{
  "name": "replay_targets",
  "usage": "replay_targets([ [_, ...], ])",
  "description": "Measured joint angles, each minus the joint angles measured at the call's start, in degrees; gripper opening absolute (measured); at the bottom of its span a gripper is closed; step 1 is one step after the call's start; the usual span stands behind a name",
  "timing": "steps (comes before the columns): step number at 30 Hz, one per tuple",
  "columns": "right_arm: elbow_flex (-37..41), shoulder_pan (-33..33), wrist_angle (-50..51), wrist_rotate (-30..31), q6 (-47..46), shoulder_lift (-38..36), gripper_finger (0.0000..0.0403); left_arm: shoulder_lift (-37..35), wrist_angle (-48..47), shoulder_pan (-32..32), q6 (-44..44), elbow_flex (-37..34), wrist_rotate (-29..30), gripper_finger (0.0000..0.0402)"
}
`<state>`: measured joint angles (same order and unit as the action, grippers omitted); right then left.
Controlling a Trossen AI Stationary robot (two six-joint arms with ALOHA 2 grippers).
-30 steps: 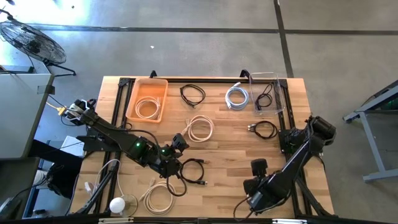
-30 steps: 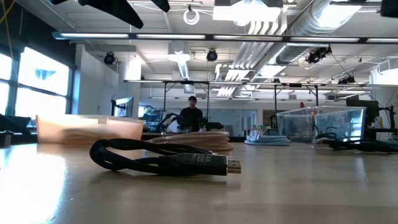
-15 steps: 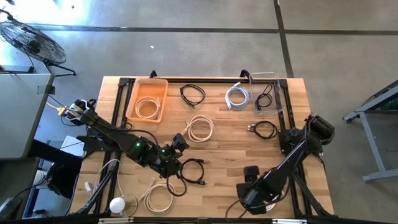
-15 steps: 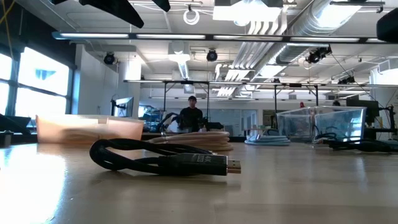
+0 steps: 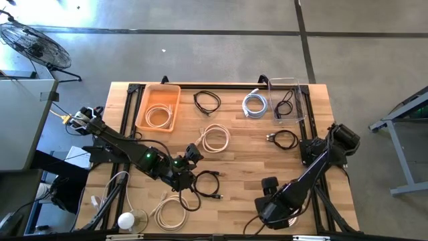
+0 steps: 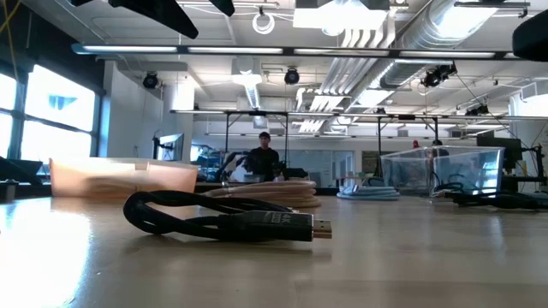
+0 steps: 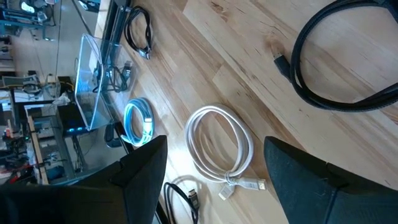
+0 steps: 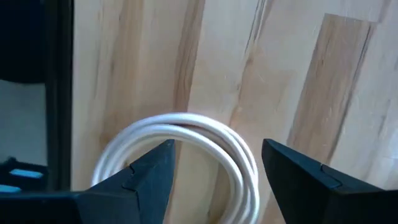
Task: Sort HDMI cables
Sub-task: Put the brown HDMI cable into the orange bin
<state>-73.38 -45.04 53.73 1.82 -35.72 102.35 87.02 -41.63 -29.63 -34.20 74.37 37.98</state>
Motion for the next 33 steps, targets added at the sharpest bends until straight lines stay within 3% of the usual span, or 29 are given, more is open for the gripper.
replay_targets([
  [10, 0.23, -1.17, 2.74, 2.13, -0.13, 0.00, 0.0232, 0.00, 0.02, 0.01, 0.00, 0.00, 0.00, 0.0262],
  [21, 6.52, -2.29, 1.72, 1.42, -0.23, 0.00, 0.0232, 0.00, 0.02, 0.01, 0.00, 0.00, 0.00, 0.0262],
  [33, 18.27, -1.87, -12.48, -3.85, -4.15, -0.50, 0.0232, 0.00, 0.03, 0.00, 0.00, 0.00, 0.00, 0.0262],
])
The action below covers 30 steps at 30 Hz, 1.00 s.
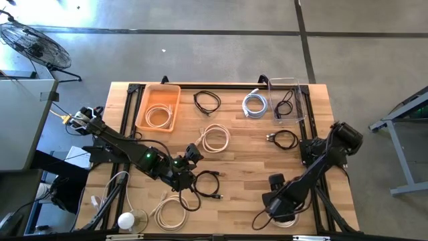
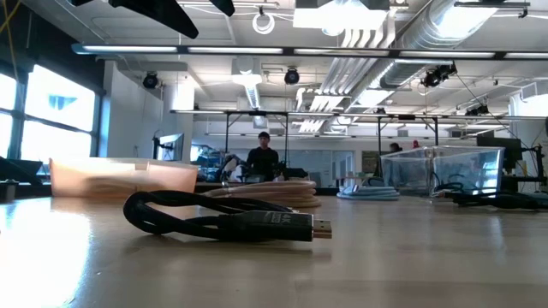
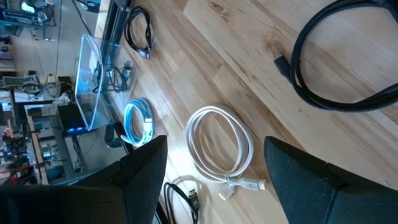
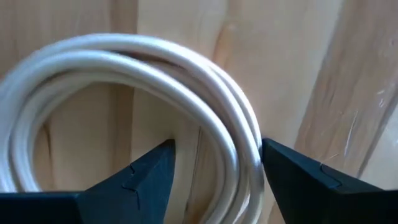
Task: Sort HDMI cables
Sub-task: Put the brown HDMI cable into the orange bin
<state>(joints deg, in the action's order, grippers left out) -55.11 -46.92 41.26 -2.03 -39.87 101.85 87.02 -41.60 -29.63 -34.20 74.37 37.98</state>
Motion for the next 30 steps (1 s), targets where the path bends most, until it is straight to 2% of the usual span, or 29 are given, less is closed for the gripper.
replay_targets([
  [4, 3.28, 1.83, -4.11, -3.68, -5.84, -0.66, 0.0223, 0.00, 0.08, 0.02, 0.00, 0.00, 0.02, 0.0262],
  [8, 2.99, 3.07, -4.40, -3.73, -6.30, -0.51, 0.0188, 0.00, 0.25, 0.02, 0.00, 0.00, 0.02, 0.0262],
  [17, 1.72, 4.96, -1.72, -2.99, -5.24, 0.01, 0.0035, 0.00, 0.47, 0.01, 0.00, 0.00, 0.02, 0.0262],
  [21, 1.68, 4.94, -1.67, -2.15, -5.14, 0.01, 0.0030, 0.00, 0.91, 0.01, 0.00, 0.00, 0.01, 0.0262],
  [26, 1.74, 5.00, -1.99, -1.98, -5.10, -0.04, 0.0051, 0.00, 1.31, 0.02, 0.00, 0.00, 0.00, 0.0262],
  [30, 2.05, 4.98, -2.71, -0.02, -5.13, -1.66, 0.0039, 0.00, 1.29, 0.01, 0.02, 0.00, 0.01, 0.0262],
])
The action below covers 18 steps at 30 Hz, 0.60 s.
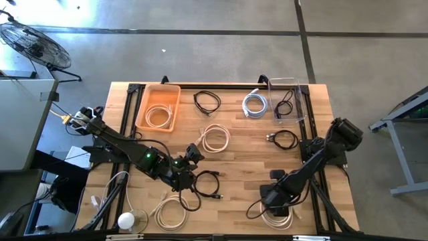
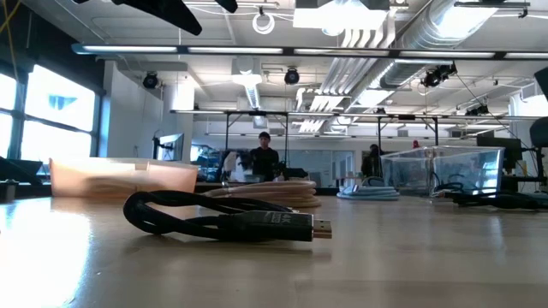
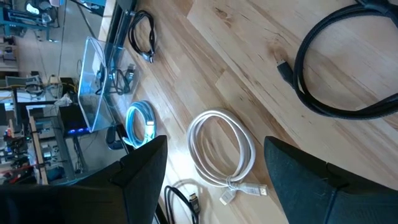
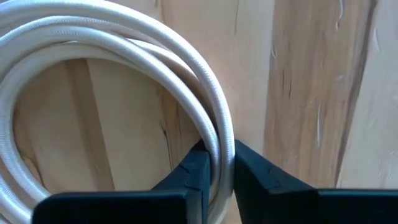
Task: Sort HDMI cables
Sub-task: Put the brown HDMI cable into the orange bin
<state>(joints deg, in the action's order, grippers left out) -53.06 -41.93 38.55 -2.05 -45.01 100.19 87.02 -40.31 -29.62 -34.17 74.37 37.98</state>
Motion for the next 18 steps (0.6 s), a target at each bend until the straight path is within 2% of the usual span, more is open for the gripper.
replay_targets([
  [3, 0.11, 0.00, -0.37, 2.54, 0.16, -2.10, 0.0032, 0.00, -0.01, 0.00, 0.00, 0.00, 0.01, 0.0262],
  [5, 0.04, 0.21, -3.07, 7.47, 0.70, -3.76, 0.0032, 0.00, -0.05, 0.01, -0.02, 0.00, -0.01, 0.0262],
  [8, -0.09, 0.54, -4.96, 11.30, 2.16, -6.50, 0.0033, 0.00, 0.12, -0.01, -0.02, 0.00, -0.01, 0.0262],
  [12, -0.12, 0.78, -8.99, 13.73, 5.39, -9.37, 0.0046, 0.00, 0.10, 0.01, -0.02, 0.00, 0.02, 0.0262],
  [18, -0.15, 1.73, -12.41, 18.52, 10.46, -11.41, 0.0031, 0.00, 0.05, 0.01, -0.02, 0.00, 0.02, 0.0262],
])
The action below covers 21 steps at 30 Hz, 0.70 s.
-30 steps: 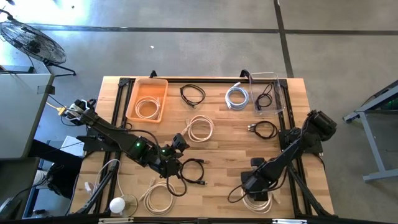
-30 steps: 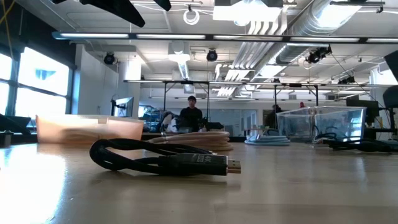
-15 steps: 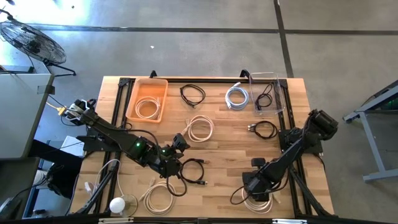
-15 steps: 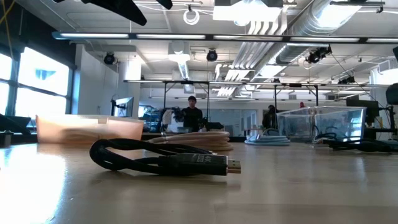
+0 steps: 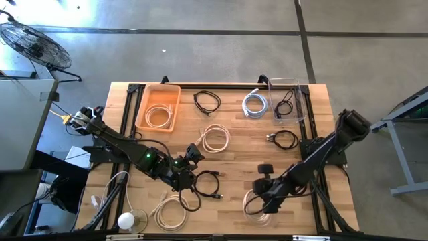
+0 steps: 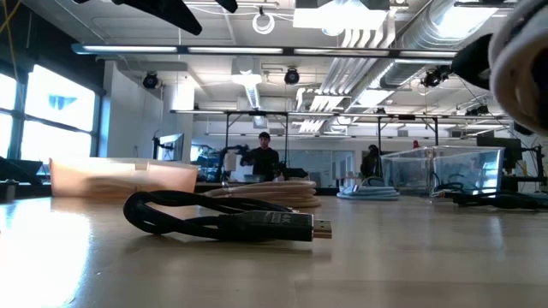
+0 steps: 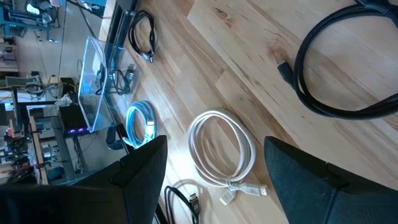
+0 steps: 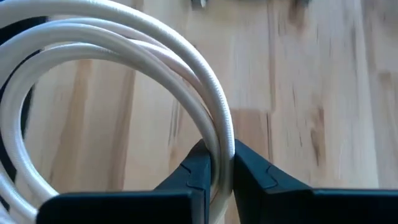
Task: Sort HDMI cables
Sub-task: Put the brown HDMI cable into the orange bin
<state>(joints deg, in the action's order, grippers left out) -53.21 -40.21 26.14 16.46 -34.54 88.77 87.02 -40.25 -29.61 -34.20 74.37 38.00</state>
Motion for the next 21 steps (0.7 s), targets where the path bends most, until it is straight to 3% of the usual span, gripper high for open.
replay_targets([
  [13, -0.11, 4.58, -13.53, -1.22, 16.74, -0.13, 0.0036, 0.00, 0.42, 0.00, -0.05, 0.00, 0.06, 0.0262],
  [21, -0.11, 6.15, -15.00, -2.37, 20.72, -0.18, 0.0039, 0.00, 17.20, 0.00, 1.23, -0.02, -0.67, 0.0262],
])
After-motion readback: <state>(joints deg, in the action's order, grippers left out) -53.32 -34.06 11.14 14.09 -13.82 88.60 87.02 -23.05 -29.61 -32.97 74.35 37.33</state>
